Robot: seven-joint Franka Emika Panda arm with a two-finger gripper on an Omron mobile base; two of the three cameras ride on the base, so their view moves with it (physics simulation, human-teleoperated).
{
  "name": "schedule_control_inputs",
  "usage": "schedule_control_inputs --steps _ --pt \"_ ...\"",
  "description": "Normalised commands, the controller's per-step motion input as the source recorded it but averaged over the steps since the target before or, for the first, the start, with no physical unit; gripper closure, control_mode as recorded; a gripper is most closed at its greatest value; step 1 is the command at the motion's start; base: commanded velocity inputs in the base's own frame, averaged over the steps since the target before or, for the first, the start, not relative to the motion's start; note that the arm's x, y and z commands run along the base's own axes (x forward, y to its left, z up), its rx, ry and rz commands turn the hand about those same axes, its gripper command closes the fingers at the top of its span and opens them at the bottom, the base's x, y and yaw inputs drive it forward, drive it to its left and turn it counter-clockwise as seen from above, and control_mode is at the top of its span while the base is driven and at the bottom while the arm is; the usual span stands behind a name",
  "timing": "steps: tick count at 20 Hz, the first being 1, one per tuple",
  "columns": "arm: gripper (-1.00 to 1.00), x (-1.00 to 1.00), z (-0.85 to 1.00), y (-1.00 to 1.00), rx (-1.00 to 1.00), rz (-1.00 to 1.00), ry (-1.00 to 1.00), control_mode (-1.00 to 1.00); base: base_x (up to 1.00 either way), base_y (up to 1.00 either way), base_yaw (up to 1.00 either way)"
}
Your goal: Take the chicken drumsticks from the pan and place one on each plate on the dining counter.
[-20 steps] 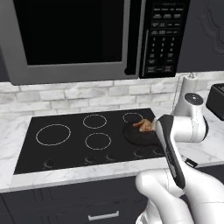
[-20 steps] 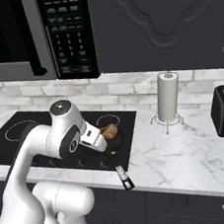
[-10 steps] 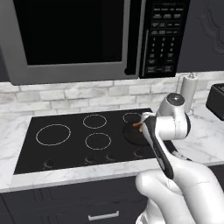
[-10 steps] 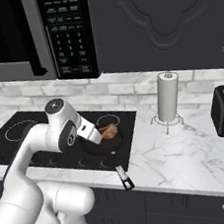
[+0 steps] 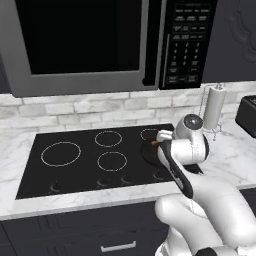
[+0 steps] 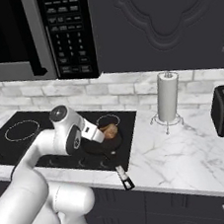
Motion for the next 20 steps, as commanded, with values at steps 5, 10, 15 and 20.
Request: schedule_control_inputs --steps 5,10,15,20 --pt "-1.0 0.47 -0.1 -0.18 0.0 0.2 0.0 -1.0 0.0 0.0 0.0" --pt "-1.0 0.47 -0.09 0.0 0.0 0.1 0.0 -1.0 0.0 0.0 0.0" --pt "-1.0 0.4 -0.14 0.1 -0.04 0.18 0.0 -1.0 0.0 0.0 0.0" --pt "-1.0 0.22 -0.25 0.13 -0.19 0.17 0.0 -1.0 0.0 0.0 0.0"
